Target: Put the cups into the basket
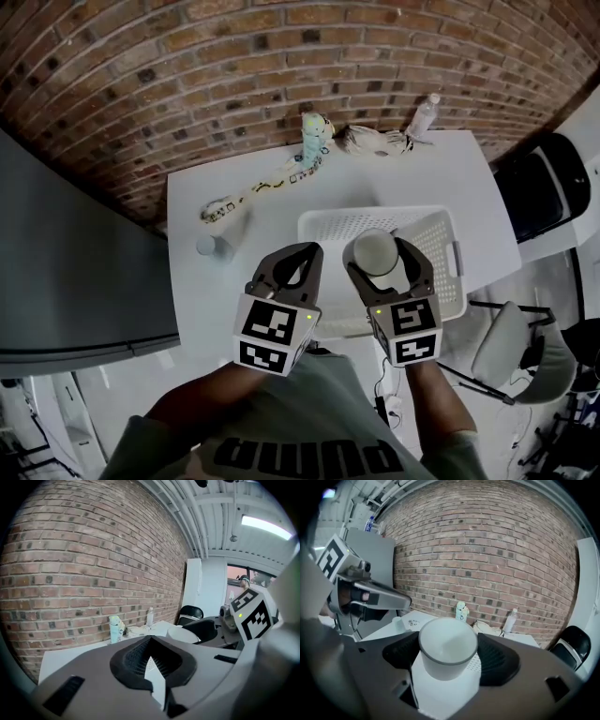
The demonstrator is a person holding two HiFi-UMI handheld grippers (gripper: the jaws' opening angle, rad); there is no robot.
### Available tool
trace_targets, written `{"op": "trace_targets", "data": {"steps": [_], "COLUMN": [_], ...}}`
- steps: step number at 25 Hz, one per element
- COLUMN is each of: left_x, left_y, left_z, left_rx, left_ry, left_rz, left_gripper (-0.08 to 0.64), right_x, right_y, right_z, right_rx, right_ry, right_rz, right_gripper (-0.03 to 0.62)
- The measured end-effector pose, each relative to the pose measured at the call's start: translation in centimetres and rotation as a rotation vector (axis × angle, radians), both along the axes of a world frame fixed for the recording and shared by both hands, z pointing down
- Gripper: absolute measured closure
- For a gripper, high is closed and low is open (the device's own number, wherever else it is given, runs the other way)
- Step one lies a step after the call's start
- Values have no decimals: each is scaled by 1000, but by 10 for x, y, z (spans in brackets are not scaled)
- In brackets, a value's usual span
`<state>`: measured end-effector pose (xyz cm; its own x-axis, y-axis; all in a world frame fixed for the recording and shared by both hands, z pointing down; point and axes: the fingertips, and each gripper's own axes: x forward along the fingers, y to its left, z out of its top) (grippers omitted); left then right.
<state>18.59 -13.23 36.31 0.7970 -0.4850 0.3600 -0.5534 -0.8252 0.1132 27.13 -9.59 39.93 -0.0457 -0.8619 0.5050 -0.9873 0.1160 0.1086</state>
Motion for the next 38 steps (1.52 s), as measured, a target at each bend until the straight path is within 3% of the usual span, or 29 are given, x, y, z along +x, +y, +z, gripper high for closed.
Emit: {"op": "trace_targets", "data": {"steps": [7, 17, 28, 38], "left_x": [47, 92, 108, 117], "left_y": [7, 3, -5, -6], "left_z": [3, 32, 56, 77], "left_rx": [-29, -138, -192, -237], "left_ry": [-8, -30, -64, -107], "left_rz": [46, 44, 35, 50], "left_gripper": [557, 557, 557, 557], "right_x": [34, 57, 65, 67], "right_y": [6, -7, -12, -13], "right_z": [27, 55, 103, 158], "right_rx": [-44, -84, -210, -317], "right_ry": [40, 73, 125, 151], "right_rz": [-50, -175, -364, -415], "right_gripper": [210, 210, 210, 210]}}
